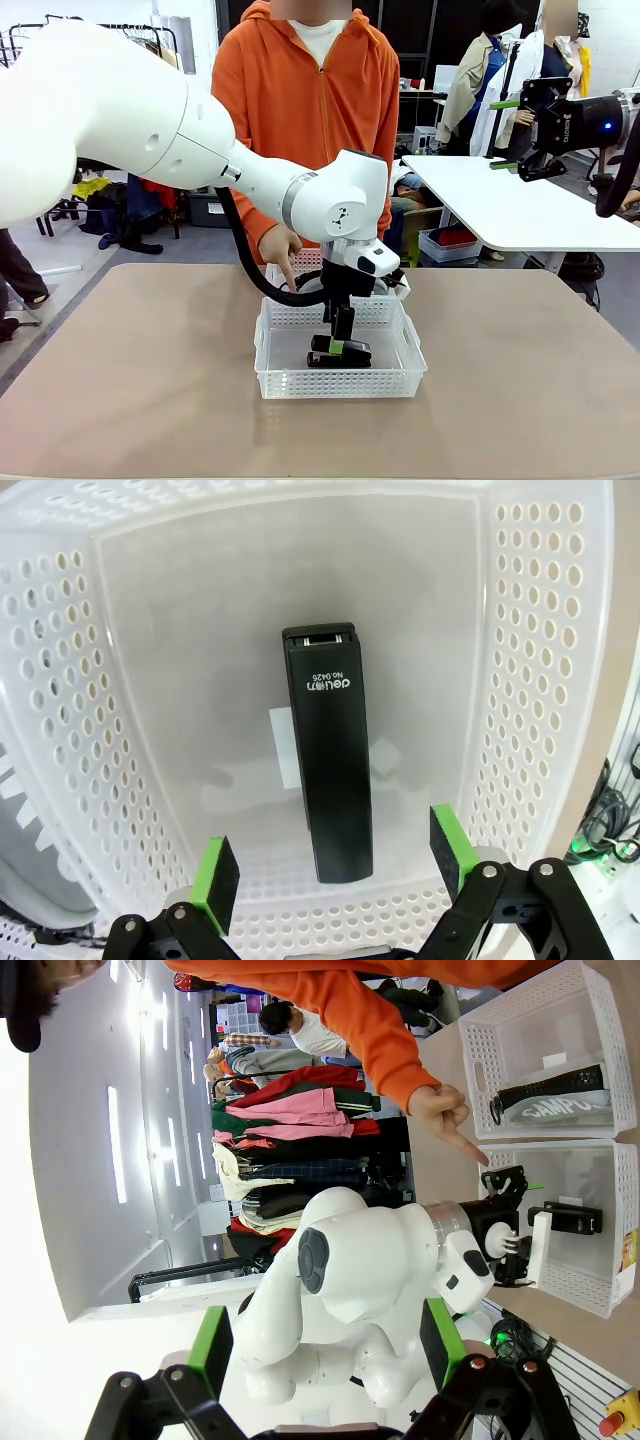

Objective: Distribute items into two baskets.
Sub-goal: Place the picked Stapler into the Organizing basket as instructed by the person.

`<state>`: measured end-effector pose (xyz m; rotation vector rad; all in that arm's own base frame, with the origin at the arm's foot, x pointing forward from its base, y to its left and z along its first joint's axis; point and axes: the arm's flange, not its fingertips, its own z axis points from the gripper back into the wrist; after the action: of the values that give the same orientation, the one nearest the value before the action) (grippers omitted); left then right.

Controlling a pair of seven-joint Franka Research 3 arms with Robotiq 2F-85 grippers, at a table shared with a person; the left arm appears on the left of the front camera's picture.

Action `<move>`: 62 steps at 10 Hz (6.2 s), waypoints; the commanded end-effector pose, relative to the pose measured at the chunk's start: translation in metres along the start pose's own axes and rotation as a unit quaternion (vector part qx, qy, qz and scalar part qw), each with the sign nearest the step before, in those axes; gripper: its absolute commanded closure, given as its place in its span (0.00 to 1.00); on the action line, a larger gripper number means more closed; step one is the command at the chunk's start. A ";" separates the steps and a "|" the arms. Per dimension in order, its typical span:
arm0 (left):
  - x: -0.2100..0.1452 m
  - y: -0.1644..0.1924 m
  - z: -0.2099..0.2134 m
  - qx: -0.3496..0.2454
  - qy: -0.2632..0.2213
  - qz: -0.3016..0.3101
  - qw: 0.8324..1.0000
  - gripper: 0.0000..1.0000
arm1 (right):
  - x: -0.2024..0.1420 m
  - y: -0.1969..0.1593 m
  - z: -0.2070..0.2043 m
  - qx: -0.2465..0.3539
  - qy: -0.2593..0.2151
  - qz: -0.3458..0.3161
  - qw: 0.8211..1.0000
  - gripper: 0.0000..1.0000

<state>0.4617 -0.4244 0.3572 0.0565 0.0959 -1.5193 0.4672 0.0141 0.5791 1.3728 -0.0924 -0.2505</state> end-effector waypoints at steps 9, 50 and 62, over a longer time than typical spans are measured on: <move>-0.003 -0.003 0.021 0.007 -0.010 0.005 1.000 0.00 | -0.002 0.003 -0.001 0.004 -0.005 -0.005 1.000 0.00; -0.380 0.077 0.155 -0.470 -0.546 0.437 0.538 0.00 | -0.002 0.003 -0.001 0.004 -0.005 -0.005 1.000 0.00; -0.386 0.083 0.166 -0.462 -0.549 0.446 0.536 0.00 | -0.002 0.003 -0.001 0.004 -0.005 -0.005 1.000 0.00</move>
<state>0.5302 -0.0526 0.5568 -1.4927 -0.1466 -0.0857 0.4672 0.0137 0.5789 1.3728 -0.0928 -0.2517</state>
